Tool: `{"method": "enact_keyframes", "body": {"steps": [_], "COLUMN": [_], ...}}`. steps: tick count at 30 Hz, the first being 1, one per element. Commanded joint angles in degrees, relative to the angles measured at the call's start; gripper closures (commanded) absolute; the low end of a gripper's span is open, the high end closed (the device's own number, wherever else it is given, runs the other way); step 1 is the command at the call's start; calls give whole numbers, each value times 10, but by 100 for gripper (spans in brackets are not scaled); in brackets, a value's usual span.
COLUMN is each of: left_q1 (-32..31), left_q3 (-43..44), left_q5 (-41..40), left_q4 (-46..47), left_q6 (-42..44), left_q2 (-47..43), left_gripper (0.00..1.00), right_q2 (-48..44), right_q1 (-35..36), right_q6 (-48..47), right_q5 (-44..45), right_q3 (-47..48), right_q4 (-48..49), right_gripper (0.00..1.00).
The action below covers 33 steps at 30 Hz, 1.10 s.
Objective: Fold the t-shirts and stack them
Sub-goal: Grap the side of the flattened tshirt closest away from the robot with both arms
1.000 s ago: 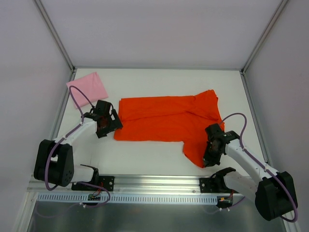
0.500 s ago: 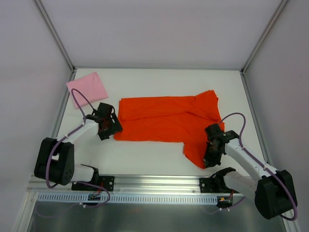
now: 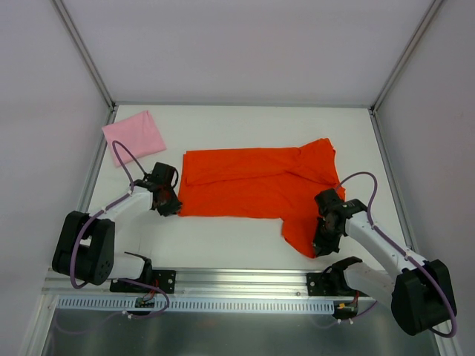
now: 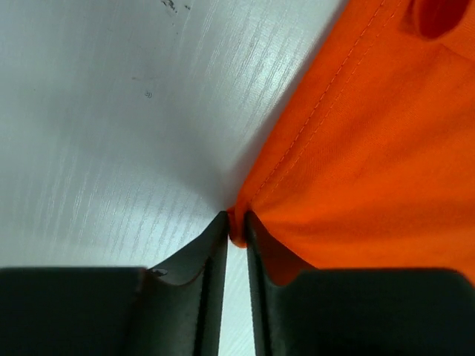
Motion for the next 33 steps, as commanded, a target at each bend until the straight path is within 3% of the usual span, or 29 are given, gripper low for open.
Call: {"method": "enact_keyframes", "body": {"steps": [1, 3, 10, 18, 33], "left_q1": [-5, -5, -5, -5, 1], "left_q3": [-6, -10, -10, 31, 147], "left_q5": [-8, -9, -29, -67, -101], "left_q4": [1, 1, -31, -55, -53], "left_q6": [-7, -8, -2, 9, 8], "left_q2": [1, -1, -43, -53, 19], "left_gripper": [87, 100, 100, 100, 100], "right_q2": [0, -3, -17, 3, 218], "right_q1": [4, 4, 4, 4, -20], "right_q6": [-2, -2, -2, -28, -165], "right_q5": [3, 6, 16, 43, 71], "right_q3": [16, 18, 38, 166, 442], "right_q4": [-16, -19, -36, -59, -21], "right_gripper": [99, 99, 99, 99, 99]}}
